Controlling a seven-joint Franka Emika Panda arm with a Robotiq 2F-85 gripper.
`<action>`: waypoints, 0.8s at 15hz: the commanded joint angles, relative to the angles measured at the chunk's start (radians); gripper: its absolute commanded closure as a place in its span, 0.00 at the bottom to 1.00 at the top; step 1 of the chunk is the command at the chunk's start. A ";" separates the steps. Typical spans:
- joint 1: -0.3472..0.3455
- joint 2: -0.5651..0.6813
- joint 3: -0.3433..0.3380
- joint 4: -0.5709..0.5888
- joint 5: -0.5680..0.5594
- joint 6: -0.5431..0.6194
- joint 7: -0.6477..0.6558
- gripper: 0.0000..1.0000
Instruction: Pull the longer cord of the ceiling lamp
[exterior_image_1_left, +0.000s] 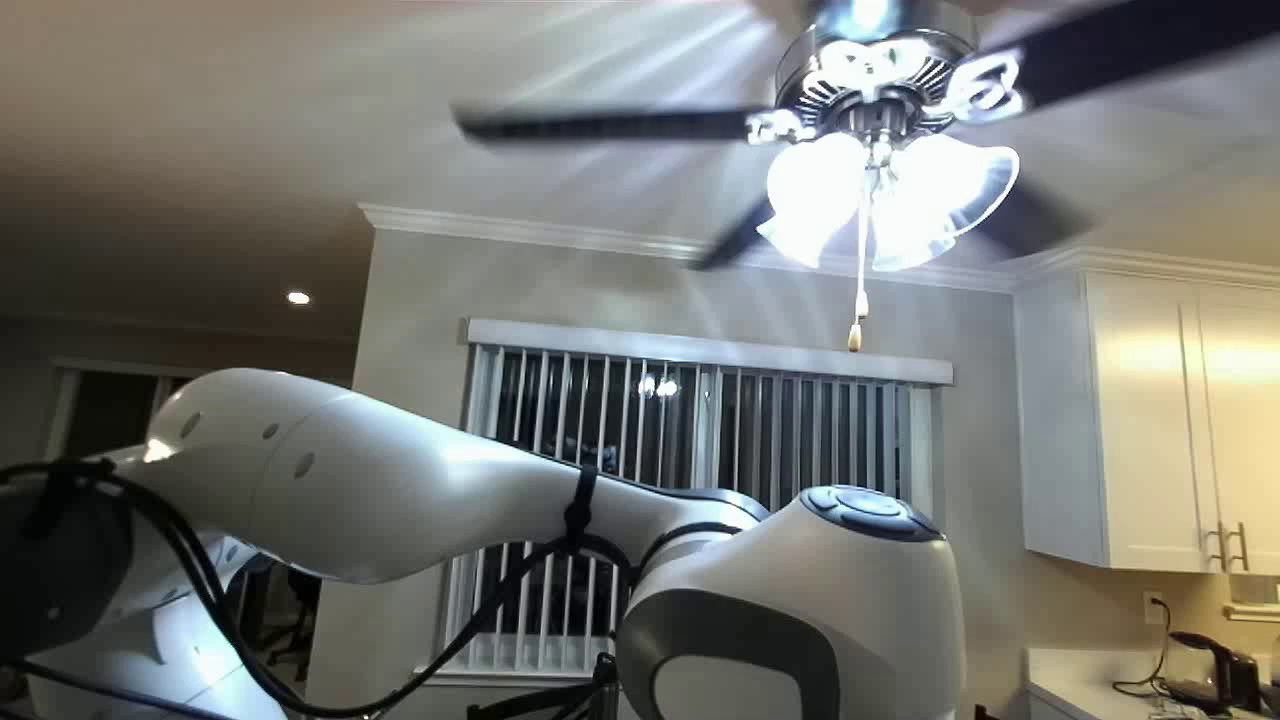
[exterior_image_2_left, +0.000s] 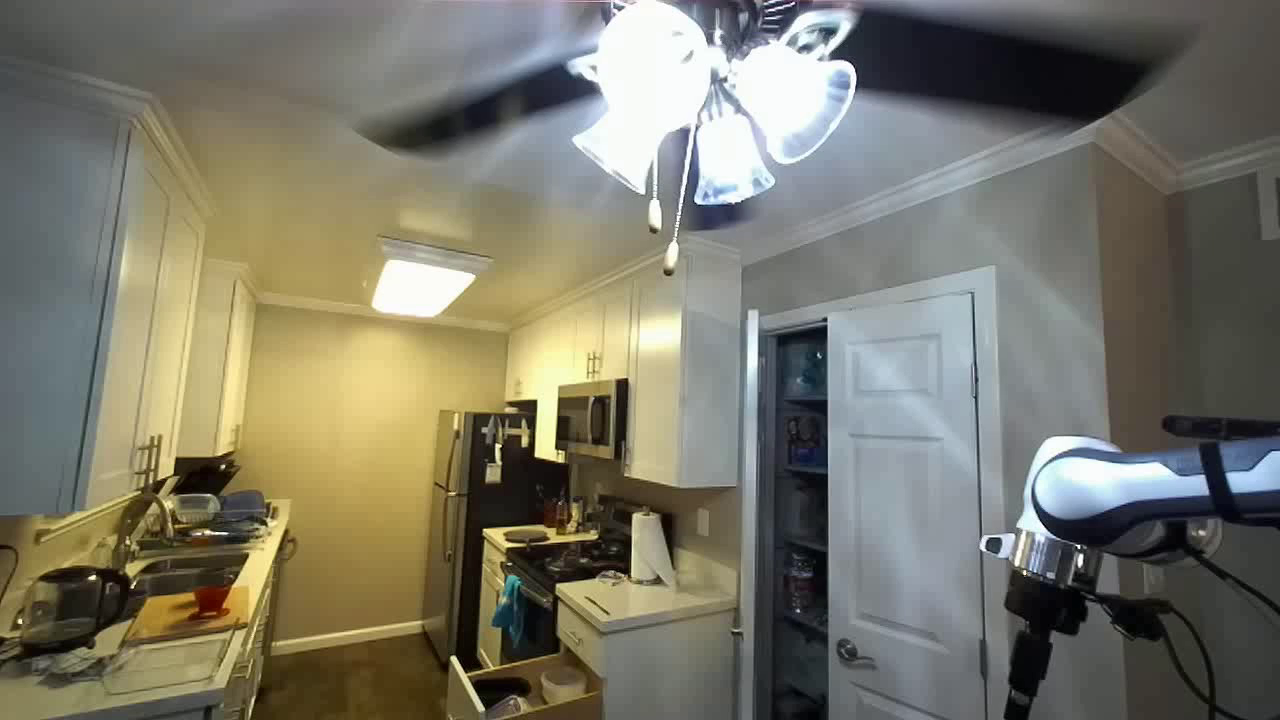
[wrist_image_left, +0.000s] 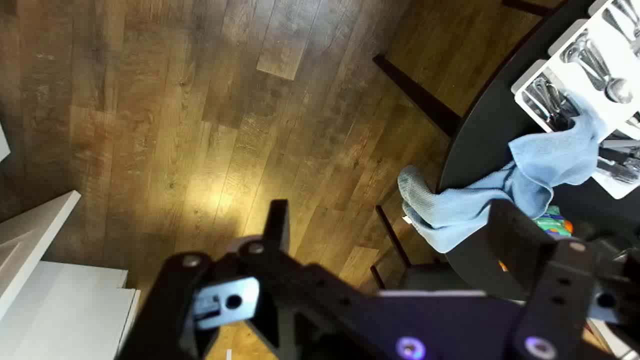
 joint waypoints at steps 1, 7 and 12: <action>-0.041 0.012 0.033 0.002 0.025 -0.002 -0.021 0.00; 0.115 -0.010 0.240 -0.003 0.115 0.065 -0.077 0.00; 0.214 0.053 0.356 0.118 0.113 0.246 -0.121 0.00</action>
